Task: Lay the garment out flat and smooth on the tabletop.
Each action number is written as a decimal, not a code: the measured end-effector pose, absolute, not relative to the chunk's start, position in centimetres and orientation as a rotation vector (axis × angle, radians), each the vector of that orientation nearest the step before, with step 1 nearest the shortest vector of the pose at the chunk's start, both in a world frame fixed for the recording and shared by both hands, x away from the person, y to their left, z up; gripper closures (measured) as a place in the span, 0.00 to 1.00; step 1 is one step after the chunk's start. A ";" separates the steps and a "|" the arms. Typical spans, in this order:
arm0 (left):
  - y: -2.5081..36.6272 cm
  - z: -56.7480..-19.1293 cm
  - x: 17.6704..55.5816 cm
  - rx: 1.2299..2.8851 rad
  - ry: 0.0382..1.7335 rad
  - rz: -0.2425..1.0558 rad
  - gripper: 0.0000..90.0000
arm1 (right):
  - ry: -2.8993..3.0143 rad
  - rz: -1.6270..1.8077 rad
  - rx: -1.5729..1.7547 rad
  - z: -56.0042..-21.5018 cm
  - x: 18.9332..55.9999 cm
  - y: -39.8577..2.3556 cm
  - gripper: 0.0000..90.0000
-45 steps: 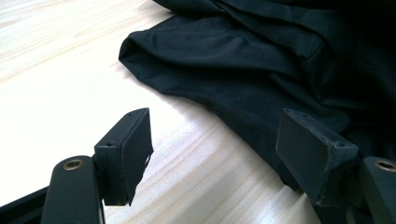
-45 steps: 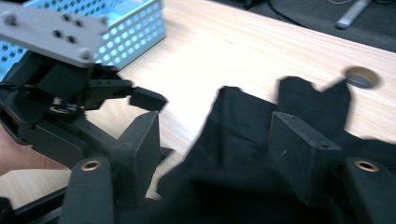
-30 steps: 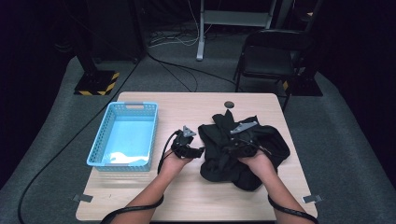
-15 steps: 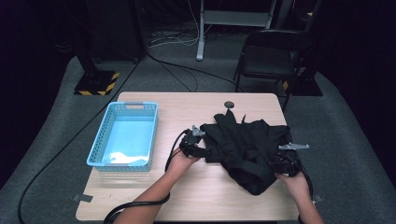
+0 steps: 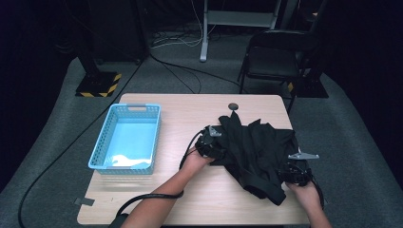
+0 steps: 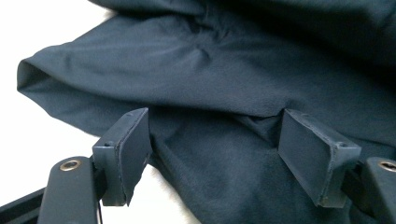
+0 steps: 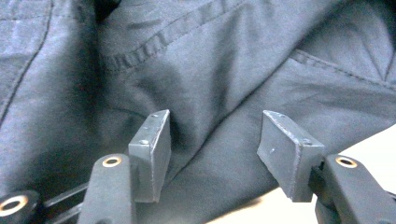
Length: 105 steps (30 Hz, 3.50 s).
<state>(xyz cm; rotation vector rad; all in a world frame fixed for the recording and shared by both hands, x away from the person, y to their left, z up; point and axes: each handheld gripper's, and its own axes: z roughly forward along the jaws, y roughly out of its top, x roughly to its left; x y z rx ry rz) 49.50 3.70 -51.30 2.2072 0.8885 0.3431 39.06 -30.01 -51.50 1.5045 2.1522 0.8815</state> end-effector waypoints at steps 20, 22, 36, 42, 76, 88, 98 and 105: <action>5.8 -46.6 43.9 2.145 0.703 0.297 0.34 | 2.178 0.911 1.461 -50.0 38.5 -29.9 0.44; 5.6 -45.5 43.2 2.115 0.675 0.258 0.34 | 2.176 0.913 1.457 -49.7 38.4 -29.9 0.44; 1.3 -44.0 43.3 2.136 0.620 0.244 0.30 | 2.169 0.925 1.474 -49.7 38.2 -29.9 0.44; 0.4 -44.7 43.9 2.165 0.663 0.215 0.30 | 2.160 0.934 1.482 -49.7 38.1 -30.2 0.44; 1.5 -48.2 43.7 2.262 0.686 0.174 0.97 | 2.251 1.079 1.345 -47.1 36.0 -25.6 0.91; 5.3 -42.1 45.7 2.147 0.697 0.340 0.98 | 2.005 1.205 1.441 -42.3 36.1 -32.0 0.96; 6.3 -38.5 49.1 2.126 0.746 0.537 0.99 | 1.877 1.216 1.459 -39.8 40.9 -32.5 0.96; 5.1 -43.1 51.9 2.212 0.843 0.527 0.99 | 1.862 1.099 1.627 -44.6 45.1 -32.0 0.96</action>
